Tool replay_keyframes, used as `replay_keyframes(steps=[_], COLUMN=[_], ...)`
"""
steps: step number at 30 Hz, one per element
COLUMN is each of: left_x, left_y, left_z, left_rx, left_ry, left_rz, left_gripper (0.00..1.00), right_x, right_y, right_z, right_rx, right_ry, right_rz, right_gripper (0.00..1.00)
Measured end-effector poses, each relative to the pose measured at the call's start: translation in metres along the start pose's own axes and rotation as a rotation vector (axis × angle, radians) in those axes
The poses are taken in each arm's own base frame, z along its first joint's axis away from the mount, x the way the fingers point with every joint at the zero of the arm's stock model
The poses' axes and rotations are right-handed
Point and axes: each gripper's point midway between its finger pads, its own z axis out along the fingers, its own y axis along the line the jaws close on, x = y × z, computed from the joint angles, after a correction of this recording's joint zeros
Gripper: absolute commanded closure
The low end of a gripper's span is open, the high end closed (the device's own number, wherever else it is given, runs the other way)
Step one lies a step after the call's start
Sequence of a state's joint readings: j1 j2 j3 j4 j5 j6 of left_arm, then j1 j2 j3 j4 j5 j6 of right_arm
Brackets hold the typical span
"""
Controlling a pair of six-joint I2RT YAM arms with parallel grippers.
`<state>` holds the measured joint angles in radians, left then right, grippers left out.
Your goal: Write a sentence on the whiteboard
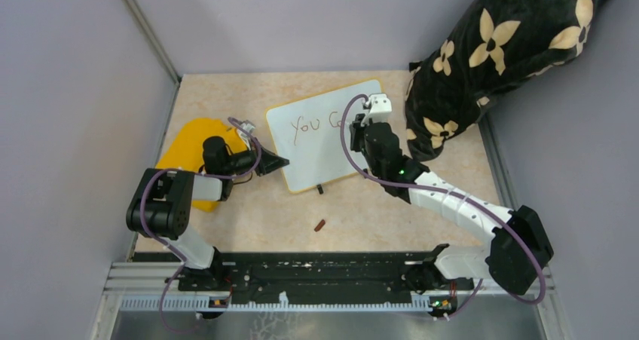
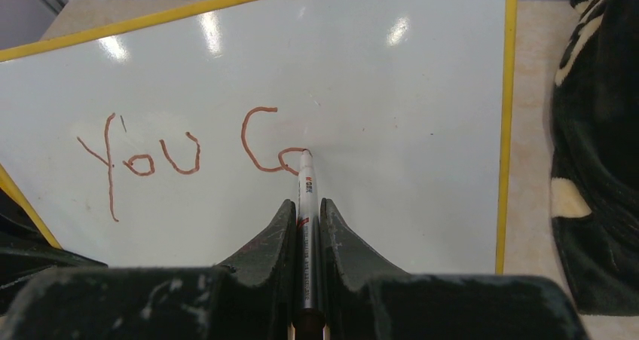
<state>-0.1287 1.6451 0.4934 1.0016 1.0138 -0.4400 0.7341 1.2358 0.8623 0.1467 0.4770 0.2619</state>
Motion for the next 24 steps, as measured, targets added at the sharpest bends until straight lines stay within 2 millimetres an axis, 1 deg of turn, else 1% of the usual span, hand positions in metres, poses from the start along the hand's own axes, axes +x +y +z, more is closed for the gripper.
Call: replay_keyframes(steps=[16,24], left_x=[-0.0001,-0.0001], left_y=[-0.0001,-0.0002], left_z=[0.0001,0.0001], left_rx=[0.000,0.000], left_ry=[0.002,0.003], left_rz=[0.002,0.003], left_gripper=[1.00,1.00], right_x=[-0.0016,0.0025], right_y=[0.0002,0.0006], right_z=[0.0014,0.0010], right_rx=[-0.003,-0.007], right_ry=[-0.001,0.011], right_rz=[0.004,0.008], right_gripper=[1.00,1.00])
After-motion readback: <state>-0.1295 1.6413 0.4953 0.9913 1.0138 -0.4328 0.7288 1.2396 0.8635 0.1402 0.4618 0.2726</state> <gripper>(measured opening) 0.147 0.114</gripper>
